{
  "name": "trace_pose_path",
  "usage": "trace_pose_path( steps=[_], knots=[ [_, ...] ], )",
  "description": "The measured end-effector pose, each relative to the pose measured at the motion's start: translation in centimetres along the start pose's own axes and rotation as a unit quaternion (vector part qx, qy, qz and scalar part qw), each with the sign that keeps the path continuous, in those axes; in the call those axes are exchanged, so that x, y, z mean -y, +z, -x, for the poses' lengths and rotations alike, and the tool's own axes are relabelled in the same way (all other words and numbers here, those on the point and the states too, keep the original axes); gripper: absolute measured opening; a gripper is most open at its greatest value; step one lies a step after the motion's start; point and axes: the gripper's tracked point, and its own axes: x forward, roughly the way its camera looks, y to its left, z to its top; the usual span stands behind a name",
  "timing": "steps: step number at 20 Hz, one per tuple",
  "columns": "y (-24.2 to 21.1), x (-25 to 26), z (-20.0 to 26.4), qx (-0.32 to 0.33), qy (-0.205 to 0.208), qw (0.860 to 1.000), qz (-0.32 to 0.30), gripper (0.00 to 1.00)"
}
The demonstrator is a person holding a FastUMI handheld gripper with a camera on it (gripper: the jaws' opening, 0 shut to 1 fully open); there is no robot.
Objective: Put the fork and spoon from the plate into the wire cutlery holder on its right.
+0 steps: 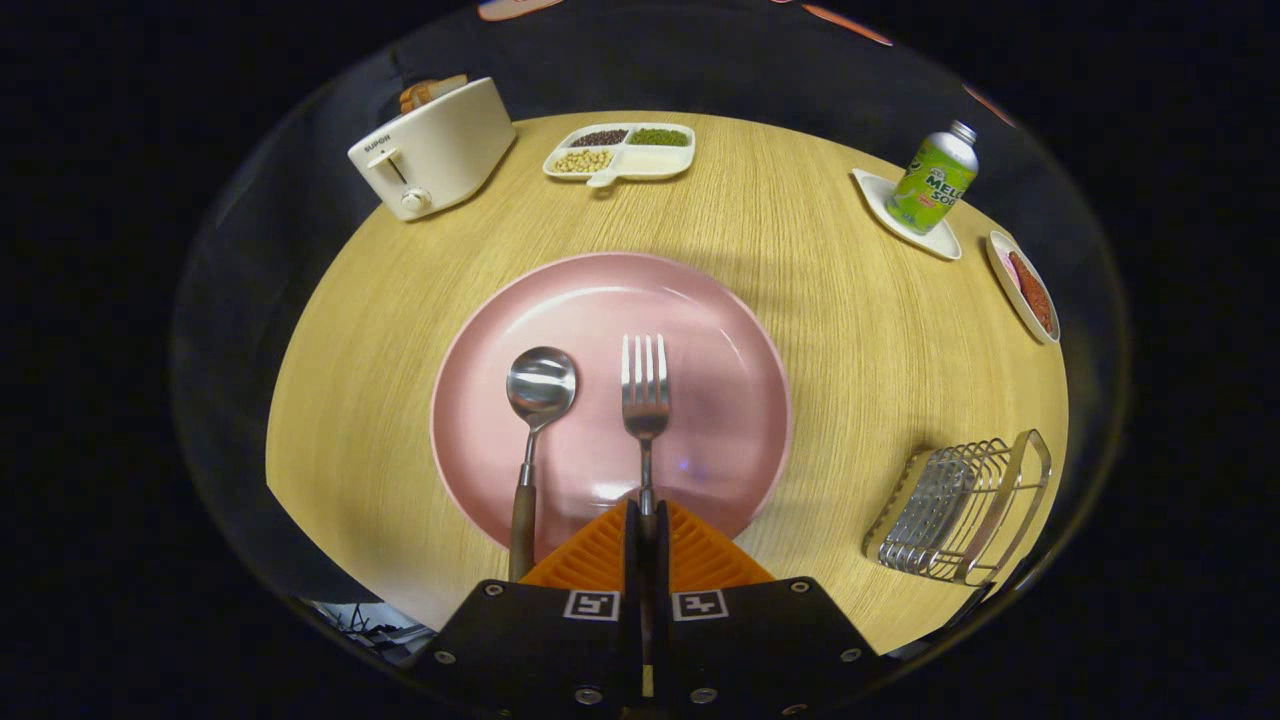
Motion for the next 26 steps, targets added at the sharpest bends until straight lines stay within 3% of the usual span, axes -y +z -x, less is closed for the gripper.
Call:
trace_pose_path(
  steps=[9,17,21,26],
  knots=[
    [2.7,2.7,8.9,0.092,0.004,0.994,-0.051,0.05],
    [3.6,8.6,16.0,0.148,-0.034,0.984,-0.092,0.05],
    [1.9,12.7,17.2,0.134,-0.067,0.984,-0.100,0.05],
    [-1.3,16.3,16.6,0.070,-0.079,0.989,-0.101,0.05]
  ],
)
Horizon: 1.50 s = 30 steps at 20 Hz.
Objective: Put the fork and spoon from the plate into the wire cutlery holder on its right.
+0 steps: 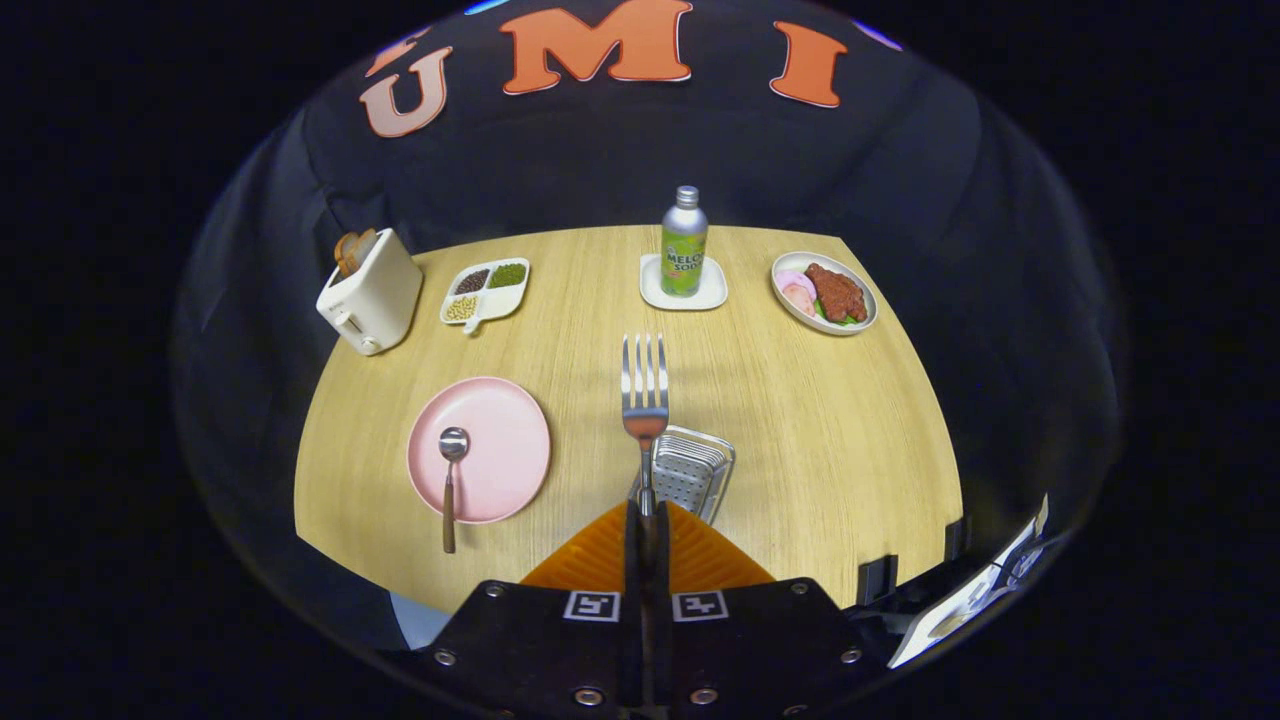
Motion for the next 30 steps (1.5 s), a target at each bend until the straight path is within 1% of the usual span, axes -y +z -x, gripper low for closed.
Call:
trace_pose_path(
  steps=[4,7,10,13,20,23,26,28,30],
  knots=[
    [-1.5,1.1,-1.8,-0.055,0.002,0.998,0.017,0.05],
    [-3.0,1.5,-2.5,-0.101,0.017,0.994,0.029,0.05],
    [-3.9,2.0,-3.3,-0.140,0.025,0.989,0.042,0.05],
    [-4.7,2.0,-3.7,-0.183,0.044,0.981,0.044,0.05],
    [-4.1,2.2,-5.5,-0.209,0.049,0.974,0.075,0.05],
    [-3.8,2.4,-6.2,-0.205,0.048,0.975,0.075,0.07],
    [-4.2,2.4,-5.9,-0.207,0.057,0.972,0.091,0.07],
    [-4.6,2.6,-6.0,-0.211,0.063,0.972,0.086,0.07],
    [-4.3,2.6,-6.3,-0.202,0.067,0.975,0.069,0.07]
  ],
)
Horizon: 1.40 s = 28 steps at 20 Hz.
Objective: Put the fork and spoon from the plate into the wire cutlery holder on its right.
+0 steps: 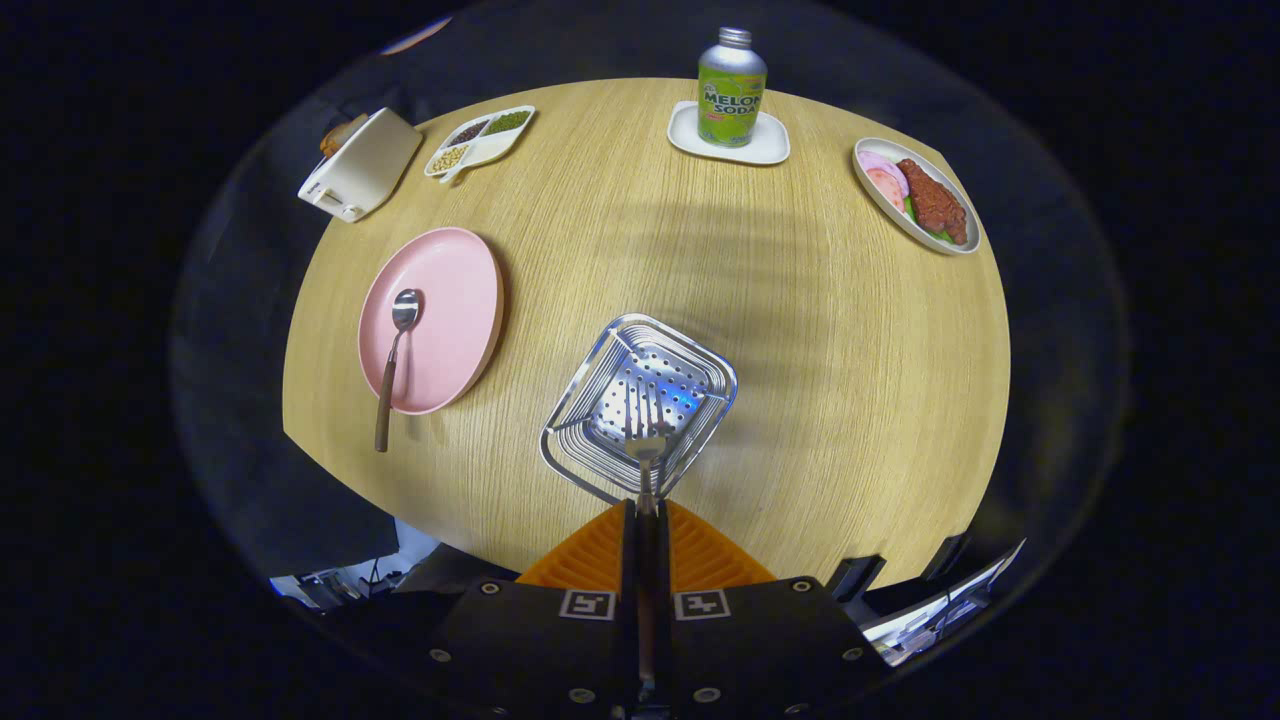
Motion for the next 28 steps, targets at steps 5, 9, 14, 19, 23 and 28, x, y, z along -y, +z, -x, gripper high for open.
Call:
trace_pose_path(
  steps=[5,9,14,19,23,28],
  knots=[
    [1.8,-1.1,0.6,0.047,0.031,0.998,-0.018,0.12],
    [5.1,-2.1,2.4,0.144,0.036,0.989,-0.025,0.28],
    [8.3,-3.6,5.1,0.271,-0.004,0.962,-0.041,0.68],
    [10.5,-7.7,7.9,0.375,0.005,0.924,-0.078,0.87],
    [11.8,-10.6,10.7,0.465,-0.017,0.883,-0.060,0.90],
    [13.1,-14.6,13.7,0.537,-0.037,0.842,-0.021,0.91]
  ],
)
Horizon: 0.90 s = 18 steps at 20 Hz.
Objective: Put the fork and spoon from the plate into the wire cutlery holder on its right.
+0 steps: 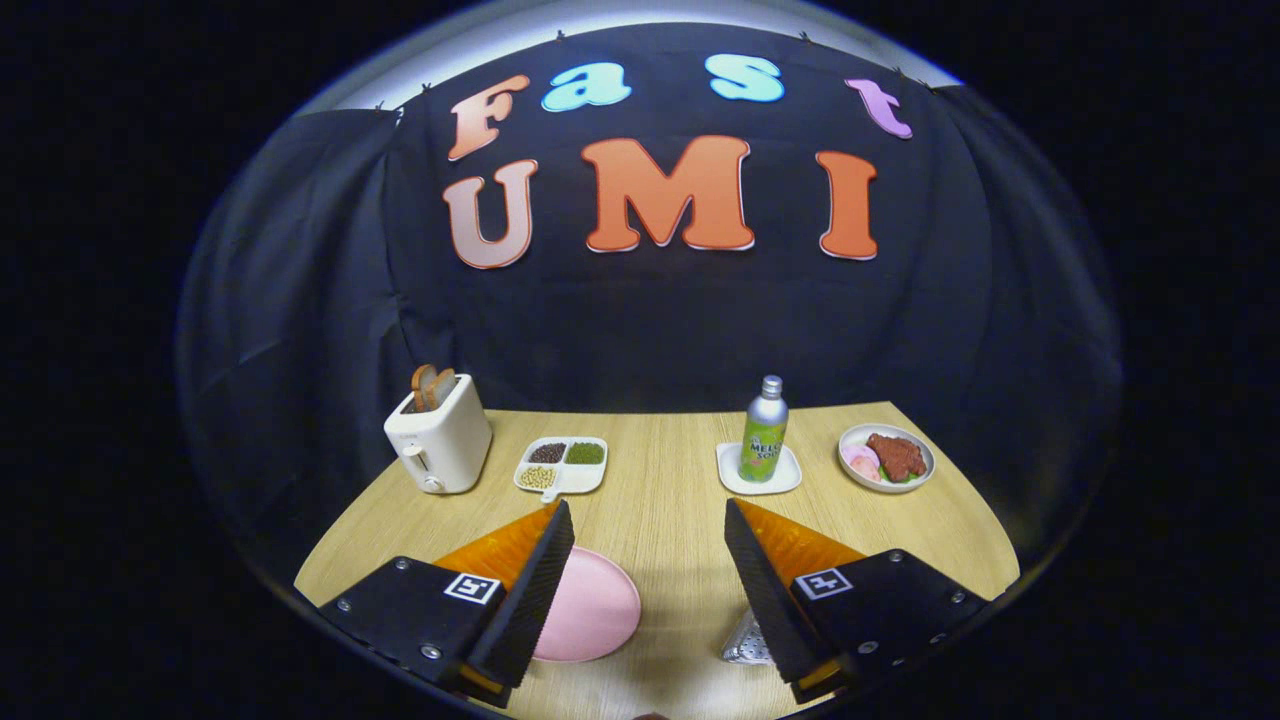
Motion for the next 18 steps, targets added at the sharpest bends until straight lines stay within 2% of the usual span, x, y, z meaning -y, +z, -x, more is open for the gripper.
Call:
trace_pose_path(
  steps=[4,10,15,18],
  knots=[
    [0.4,-4.6,-0.5,0.011,0.031,0.999,0.008,0.91],
    [-3.4,-9.9,-1.6,-0.049,0.082,0.995,0.031,0.92],
    [-9.4,-12.8,-2.3,-0.135,0.122,0.979,0.095,0.92],
    [-12.6,-13.0,-2.8,-0.181,0.126,0.968,0.120,0.92]
  ],
)
